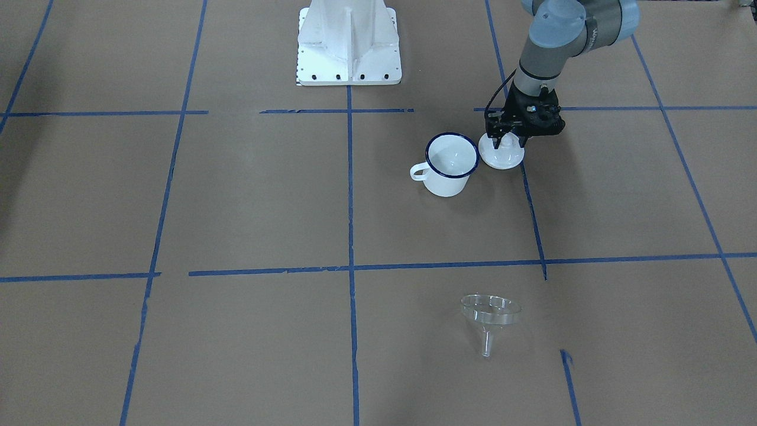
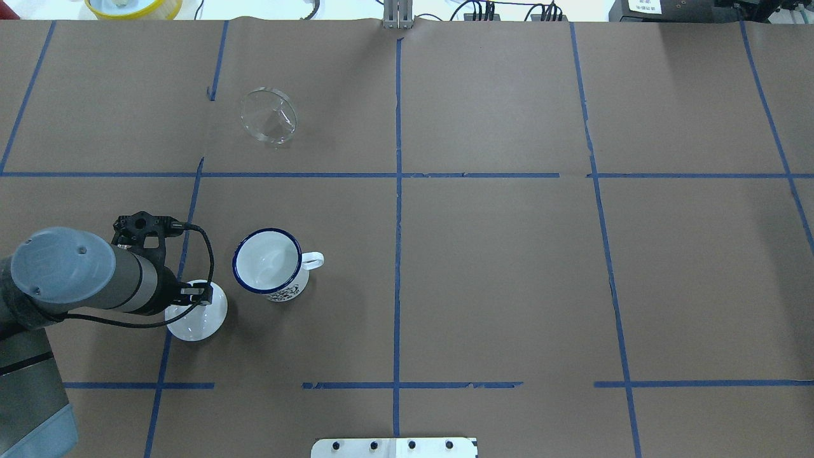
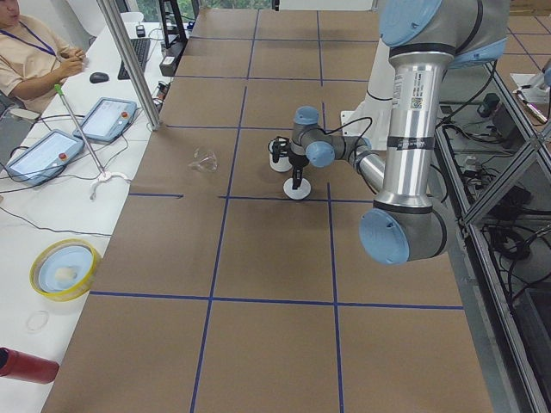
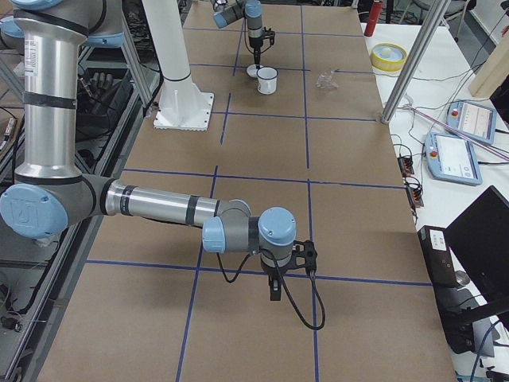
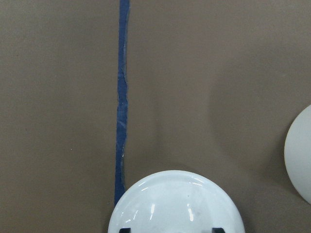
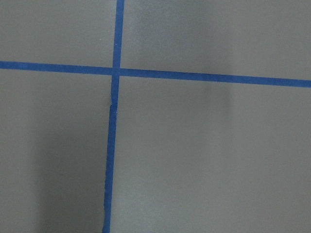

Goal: Remove funnel from cup

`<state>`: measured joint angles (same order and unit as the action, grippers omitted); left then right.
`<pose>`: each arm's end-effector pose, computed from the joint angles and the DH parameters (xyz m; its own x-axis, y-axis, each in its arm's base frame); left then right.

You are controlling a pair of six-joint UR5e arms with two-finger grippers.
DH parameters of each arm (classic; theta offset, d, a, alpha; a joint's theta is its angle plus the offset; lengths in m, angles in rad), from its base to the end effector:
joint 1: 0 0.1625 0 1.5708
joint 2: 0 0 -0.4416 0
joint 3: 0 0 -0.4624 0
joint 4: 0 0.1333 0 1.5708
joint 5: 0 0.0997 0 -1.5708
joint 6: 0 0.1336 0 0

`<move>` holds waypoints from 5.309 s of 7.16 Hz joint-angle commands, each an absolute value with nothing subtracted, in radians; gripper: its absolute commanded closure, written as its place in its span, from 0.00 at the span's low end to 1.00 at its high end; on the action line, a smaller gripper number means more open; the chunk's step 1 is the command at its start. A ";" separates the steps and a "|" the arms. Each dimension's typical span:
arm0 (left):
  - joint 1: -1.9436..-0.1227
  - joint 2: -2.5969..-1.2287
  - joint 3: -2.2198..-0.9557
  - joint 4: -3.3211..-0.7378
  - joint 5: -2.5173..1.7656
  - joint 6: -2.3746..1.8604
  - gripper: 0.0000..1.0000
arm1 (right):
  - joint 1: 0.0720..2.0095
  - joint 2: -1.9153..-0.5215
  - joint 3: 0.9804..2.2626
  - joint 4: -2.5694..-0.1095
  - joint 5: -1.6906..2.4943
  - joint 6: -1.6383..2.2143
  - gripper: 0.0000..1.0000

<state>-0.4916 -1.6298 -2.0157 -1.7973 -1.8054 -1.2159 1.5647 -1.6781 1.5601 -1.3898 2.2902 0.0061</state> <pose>0.4736 -0.3695 0.4103 0.7278 -0.0063 -0.6858 0.0741 0.9948 0.0695 0.0421 -0.5180 0.7500 0.7520 -0.0400 0.6580 0.0015 0.9983 0.0589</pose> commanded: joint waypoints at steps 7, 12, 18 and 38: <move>-0.564 -1.506 -2.197 -1.787 -1.812 -1.070 1.00 | 1.565 -1.678 1.560 -1.390 2.290 0.006 0.00; -0.677 -1.679 -2.205 -1.779 -1.911 -1.170 1.00 | 1.565 -1.678 1.560 -1.390 2.290 0.006 0.00; -0.627 -1.970 -2.065 -1.486 -1.907 -1.244 1.00 | 1.565 -1.678 1.560 -1.390 2.290 0.006 0.00; -0.595 -1.997 -2.025 -1.486 -1.907 -1.238 0.00 | 1.565 -1.678 1.560 -1.390 2.290 0.006 0.00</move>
<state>-0.5936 -1.9967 -2.0139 -1.4864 -1.9057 -1.2406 1.5647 -1.6782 1.5601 -1.3898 2.2902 0.0061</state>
